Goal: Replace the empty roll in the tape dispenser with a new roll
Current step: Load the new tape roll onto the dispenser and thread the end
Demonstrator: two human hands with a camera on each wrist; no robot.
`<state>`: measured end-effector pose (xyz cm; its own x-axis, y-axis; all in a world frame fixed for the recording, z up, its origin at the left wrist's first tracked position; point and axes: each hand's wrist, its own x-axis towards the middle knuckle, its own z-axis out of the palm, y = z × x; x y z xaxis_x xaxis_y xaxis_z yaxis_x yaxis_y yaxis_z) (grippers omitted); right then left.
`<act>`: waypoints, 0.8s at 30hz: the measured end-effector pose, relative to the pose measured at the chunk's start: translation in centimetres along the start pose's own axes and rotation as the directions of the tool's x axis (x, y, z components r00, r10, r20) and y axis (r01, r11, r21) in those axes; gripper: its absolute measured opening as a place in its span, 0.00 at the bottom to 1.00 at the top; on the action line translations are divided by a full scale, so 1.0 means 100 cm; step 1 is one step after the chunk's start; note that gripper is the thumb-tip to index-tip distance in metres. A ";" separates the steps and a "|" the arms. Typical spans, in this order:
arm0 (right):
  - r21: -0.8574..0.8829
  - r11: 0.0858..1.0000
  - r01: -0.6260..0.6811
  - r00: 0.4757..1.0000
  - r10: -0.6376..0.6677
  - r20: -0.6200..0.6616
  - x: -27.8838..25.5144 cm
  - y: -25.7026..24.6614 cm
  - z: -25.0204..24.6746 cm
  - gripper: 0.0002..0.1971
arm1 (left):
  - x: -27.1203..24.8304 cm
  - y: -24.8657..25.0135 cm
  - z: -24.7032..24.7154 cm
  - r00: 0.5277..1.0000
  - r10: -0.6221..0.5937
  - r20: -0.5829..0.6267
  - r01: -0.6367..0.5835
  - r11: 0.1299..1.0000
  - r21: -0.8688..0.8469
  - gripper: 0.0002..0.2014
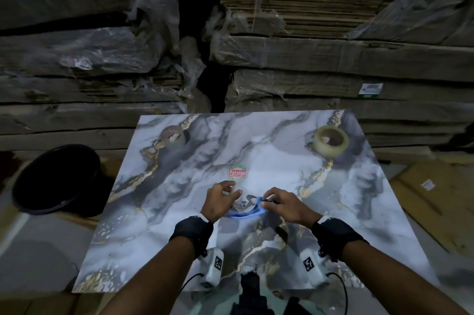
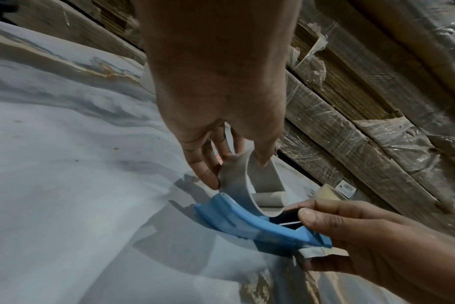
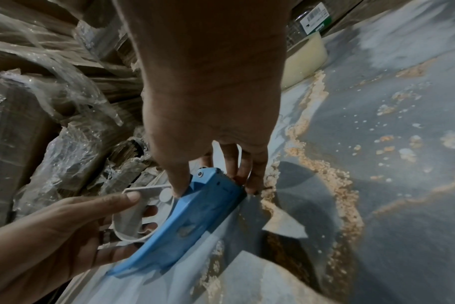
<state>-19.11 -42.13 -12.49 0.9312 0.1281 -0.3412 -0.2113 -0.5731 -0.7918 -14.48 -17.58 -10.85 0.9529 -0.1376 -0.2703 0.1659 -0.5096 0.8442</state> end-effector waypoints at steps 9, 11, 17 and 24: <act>-0.070 0.990 -0.126 0.990 0.121 -0.071 0.014 -0.016 0.003 0.07 | 0.044 0.014 -0.012 0.998 0.021 0.051 -0.025 0.997 0.068 0.12; -0.063 0.986 -0.155 0.986 0.150 -0.076 0.015 -0.017 0.004 0.10 | 0.052 0.017 -0.012 0.997 -0.003 0.082 -0.004 0.996 0.090 0.11; -0.024 0.977 -0.214 0.974 0.211 -0.084 0.017 -0.022 0.007 0.13 | 0.071 0.016 -0.005 0.986 -0.085 0.143 0.069 0.991 0.112 0.06; -0.014 0.964 -0.264 0.955 0.259 -0.145 0.011 -0.032 0.011 0.11 | 0.078 0.013 -0.012 0.964 -0.080 0.253 0.030 0.980 0.198 0.08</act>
<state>-17.75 -39.31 -10.87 0.8775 -0.1435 -0.4576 -0.4453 -0.5980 -0.6664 -6.54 -18.27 -11.24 0.8412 -0.3064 -0.4454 0.1409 -0.6712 0.7277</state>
